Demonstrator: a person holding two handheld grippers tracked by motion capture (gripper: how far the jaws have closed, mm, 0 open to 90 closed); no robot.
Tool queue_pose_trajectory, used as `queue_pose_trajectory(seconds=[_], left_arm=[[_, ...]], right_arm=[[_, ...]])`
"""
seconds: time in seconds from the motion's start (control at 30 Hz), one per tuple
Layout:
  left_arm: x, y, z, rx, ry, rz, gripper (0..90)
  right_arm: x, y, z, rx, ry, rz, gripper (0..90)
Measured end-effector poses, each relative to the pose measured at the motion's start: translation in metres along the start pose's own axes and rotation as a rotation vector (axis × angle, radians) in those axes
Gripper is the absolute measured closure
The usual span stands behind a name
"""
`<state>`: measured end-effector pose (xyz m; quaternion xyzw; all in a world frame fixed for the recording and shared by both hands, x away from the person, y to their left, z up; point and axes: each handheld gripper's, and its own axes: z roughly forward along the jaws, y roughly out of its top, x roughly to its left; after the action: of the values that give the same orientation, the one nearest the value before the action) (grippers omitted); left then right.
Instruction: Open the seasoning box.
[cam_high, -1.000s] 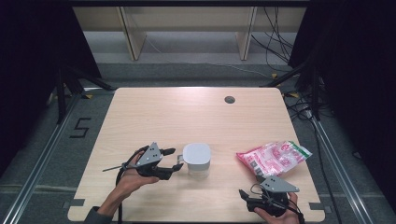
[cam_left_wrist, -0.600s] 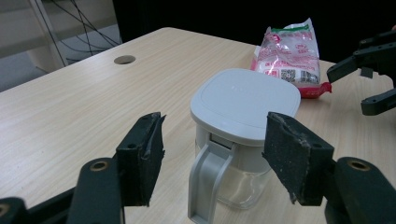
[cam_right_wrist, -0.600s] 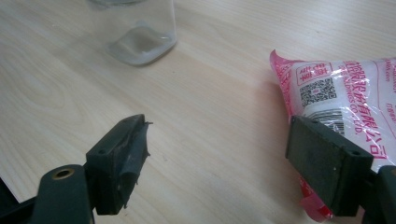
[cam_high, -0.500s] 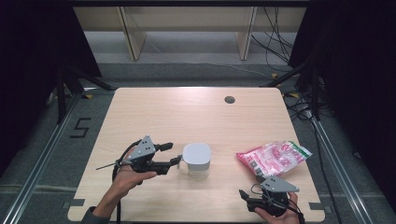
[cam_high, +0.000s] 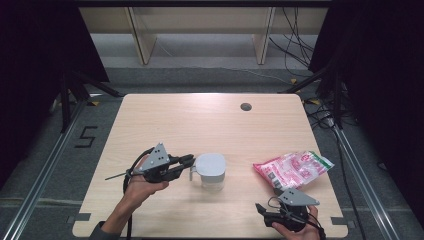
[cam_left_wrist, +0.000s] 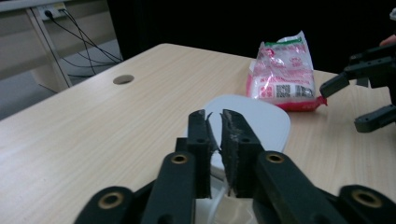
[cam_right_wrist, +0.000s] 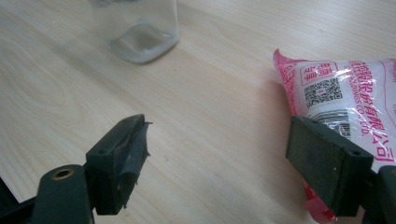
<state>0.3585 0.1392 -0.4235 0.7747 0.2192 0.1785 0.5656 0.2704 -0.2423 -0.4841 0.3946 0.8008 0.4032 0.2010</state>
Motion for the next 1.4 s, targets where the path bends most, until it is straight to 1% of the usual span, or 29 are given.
queue_pose_trajectory(seconds=[0.1,0.13,0.17,0.2,0.23,0.27,0.3,0.33,0.37,0.4,0.43,0.47,0.5,0.63,0.7,0.73,0.77,0.8,0.87,0.9,0.93,0.97,1.03,1.1,1.17,1.2,1.3,1.37,1.4], left_arm=[[-0.003,0.005,0.006,0.010,-0.005,0.023,86.4],[-0.005,0.004,0.008,0.016,-0.002,0.009,86.6],[-0.003,0.004,0.010,0.019,-0.017,0.026,86.9],[-0.003,0.004,0.010,0.019,-0.017,0.026,87.6],[-0.004,0.002,0.012,0.027,-0.016,0.001,87.6],[-0.003,0.001,0.013,0.039,-0.018,0.012,87.9],[-0.003,-0.001,0.014,0.040,-0.017,0.009,87.9],[-0.003,-0.003,0.016,0.049,-0.012,-0.008,87.7],[-0.002,-0.003,0.016,0.049,-0.013,0.001,87.6],[0.000,-0.003,0.016,0.054,-0.017,0.023,87.6],[0.000,-0.003,0.016,0.054,-0.017,0.023,87.5],[-0.001,-0.004,0.016,0.053,-0.009,-0.009,87.5],[0.000,-0.005,0.016,0.055,-0.009,0.007,87.5],[0.000,-0.008,0.018,0.063,-0.012,-0.015,87.4],[0.000,-0.009,0.020,0.077,-0.018,0.017,87.3],[0.000,-0.009,0.020,0.077,-0.018,0.017,87.3],[-0.002,-0.011,0.021,0.086,-0.006,-0.006,87.1],[-0.002,-0.011,0.021,0.086,-0.006,-0.006,87.2],[0.000,-0.012,0.020,0.084,-0.005,-0.007,87.1],[0.001,-0.012,0.020,0.081,-0.007,0.003,87.1],[0.000,-0.013,0.019,0.076,-0.003,-0.015,87.0],[0.000,-0.014,0.019,0.072,-0.008,-0.016,87.0],[0.000,-0.014,0.019,0.068,-0.011,-0.022,86.8],[-0.001,-0.015,0.018,0.075,0.002,-0.029,86.7],[0.000,-0.015,0.018,0.072,-0.001,-0.012,86.7],[0.000,-0.015,0.018,0.067,-0.004,-0.028,86.7],[0.000,-0.016,0.017,0.065,-0.005,-0.033,86.7],[0.000,-0.016,0.017,0.064,-0.004,-0.035,86.7],[0.000,-0.016,0.017,0.064,-0.004,-0.035,86.7]], right_arm=[[0.000,0.000,0.000,0.008,0.021,0.013,21.2],[0.000,0.001,0.000,0.011,0.017,0.014,21.1],[0.001,0.001,0.000,0.001,0.002,0.019,21.1],[0.001,0.001,0.000,0.001,0.002,0.019,21.1],[0.002,0.001,0.000,0.006,0.000,0.018,21.2],[0.002,0.001,0.000,0.014,0.006,-0.001,21.1],[0.003,0.001,0.000,0.008,0.003,0.006,21.2],[0.002,0.002,0.001,0.010,0.021,-0.015,21.1],[0.002,0.002,0.001,-0.006,-0.006,-0.017,21.1],[0.002,0.002,0.001,-0.005,-0.006,-0.016,21.2],[0.002,0.002,0.001,-0.005,-0.006,-0.016,21.2],[0.002,0.002,0.001,0.004,0.000,-0.009,21.2],[0.002,0.002,0.001,0.008,0.002,-0.011,21.3],[0.003,0.003,0.001,0.007,0.010,-0.011,24.3],[0.004,0.003,0.001,0.004,0.004,-0.007,24.3],[0.004,0.003,0.001,0.004,0.004,-0.007,24.3],[0.004,0.003,0.001,0.001,-0.010,-0.004,24.3],[0.003,0.003,0.001,-0.009,-0.014,-0.017,23.7],[0.004,0.004,0.001,-0.010,-0.001,0.002,23.3],[0.003,0.005,0.001,-0.020,-0.003,-0.019,22.7],[0.003,0.005,0.001,-0.029,-0.005,-0.022,21.9],[0.004,0.005,0.001,-0.022,0.015,-0.023,20.5],[0.005,0.006,0.000,-0.054,-0.026,-0.032,18.0],[0.006,0.008,0.001,-0.047,-0.019,-0.032,16.9],[0.006,0.009,0.003,-0.049,-0.009,-0.030,16.5],[0.006,0.013,0.005,-0.047,-0.020,-0.056,16.4],[0.007,0.018,0.008,-0.069,-0.012,-0.041,16.5],[0.010,0.022,0.011,-0.059,-0.006,-0.032,17.7],[0.008,0.025,0.014,-0.057,0.007,-0.069,19.1]])
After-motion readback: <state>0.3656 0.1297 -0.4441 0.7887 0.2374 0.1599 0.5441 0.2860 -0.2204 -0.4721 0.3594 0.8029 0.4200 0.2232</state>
